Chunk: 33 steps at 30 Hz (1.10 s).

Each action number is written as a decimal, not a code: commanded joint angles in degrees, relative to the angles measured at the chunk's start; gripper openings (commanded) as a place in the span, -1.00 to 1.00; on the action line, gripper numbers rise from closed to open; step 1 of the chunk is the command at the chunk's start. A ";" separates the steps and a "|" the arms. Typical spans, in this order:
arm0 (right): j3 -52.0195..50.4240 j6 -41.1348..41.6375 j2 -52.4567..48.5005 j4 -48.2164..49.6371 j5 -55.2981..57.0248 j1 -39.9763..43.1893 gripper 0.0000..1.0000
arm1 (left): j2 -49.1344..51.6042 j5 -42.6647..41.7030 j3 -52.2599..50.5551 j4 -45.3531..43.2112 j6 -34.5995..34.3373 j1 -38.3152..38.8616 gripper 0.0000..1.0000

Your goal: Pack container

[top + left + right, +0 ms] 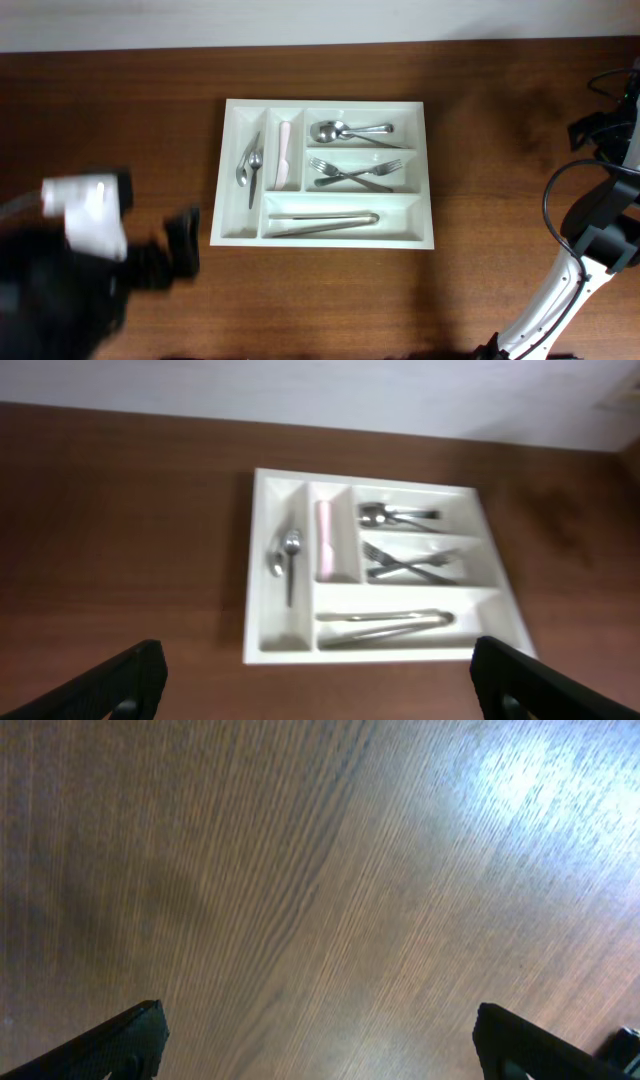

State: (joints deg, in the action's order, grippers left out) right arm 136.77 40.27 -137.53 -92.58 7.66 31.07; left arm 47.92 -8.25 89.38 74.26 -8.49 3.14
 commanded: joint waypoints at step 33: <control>0.39 0.00 2.43 0.00 0.55 -0.24 0.97 | -35.28 -5.51 -65.05 -46.73 32.20 -3.48 0.98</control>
State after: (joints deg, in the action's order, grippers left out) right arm 136.77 40.29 -137.53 -92.58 7.68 31.07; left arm 16.84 -13.19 29.63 30.30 22.33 1.69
